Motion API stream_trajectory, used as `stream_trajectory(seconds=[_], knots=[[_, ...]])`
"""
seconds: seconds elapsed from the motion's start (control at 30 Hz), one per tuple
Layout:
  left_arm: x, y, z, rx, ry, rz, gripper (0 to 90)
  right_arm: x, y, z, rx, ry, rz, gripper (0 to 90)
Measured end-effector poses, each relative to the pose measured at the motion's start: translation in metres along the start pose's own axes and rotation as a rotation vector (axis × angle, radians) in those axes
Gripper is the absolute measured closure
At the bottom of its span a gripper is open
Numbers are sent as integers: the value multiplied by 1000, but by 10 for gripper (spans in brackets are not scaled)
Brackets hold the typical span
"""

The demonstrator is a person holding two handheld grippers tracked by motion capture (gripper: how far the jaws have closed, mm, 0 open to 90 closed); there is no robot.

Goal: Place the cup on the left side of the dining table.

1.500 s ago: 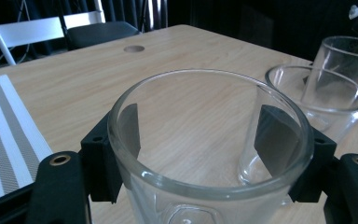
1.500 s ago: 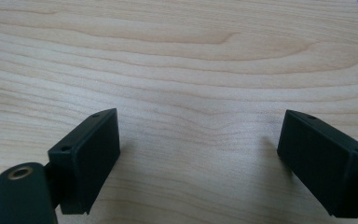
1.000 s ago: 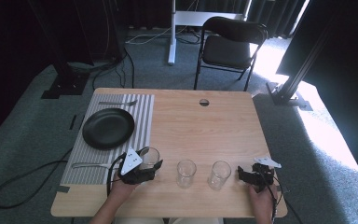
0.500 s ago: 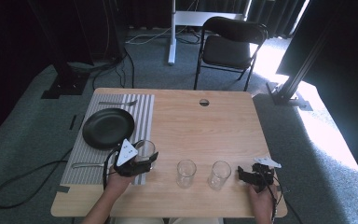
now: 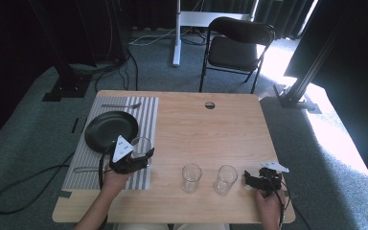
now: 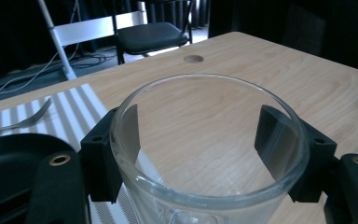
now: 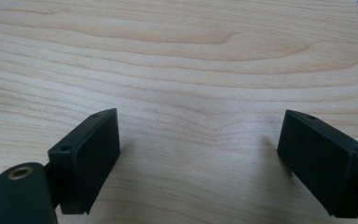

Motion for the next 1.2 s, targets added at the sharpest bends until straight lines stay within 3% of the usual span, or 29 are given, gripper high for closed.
stream_trajectory(seconds=[0.67,0.97,1.2], knots=[[10,-30,9,-125,-19,71,292,0,0,0,0,0,0,123],[17,-41,8,-131,-12,116,291,0,0,0,0,0,0,123],[23,-47,6,-143,-25,129,292,0,0,0,0,0,0,123]])
Point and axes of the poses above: each handheld gripper's, and its own axes: z roughly backward along the jaws, x roughly out of its underside, y roughly to its right, the point moved 2 cm from there along -z, roughly forward along the jaws, and after that the axes turned 13 degrees about x, right-handed, at the moved point
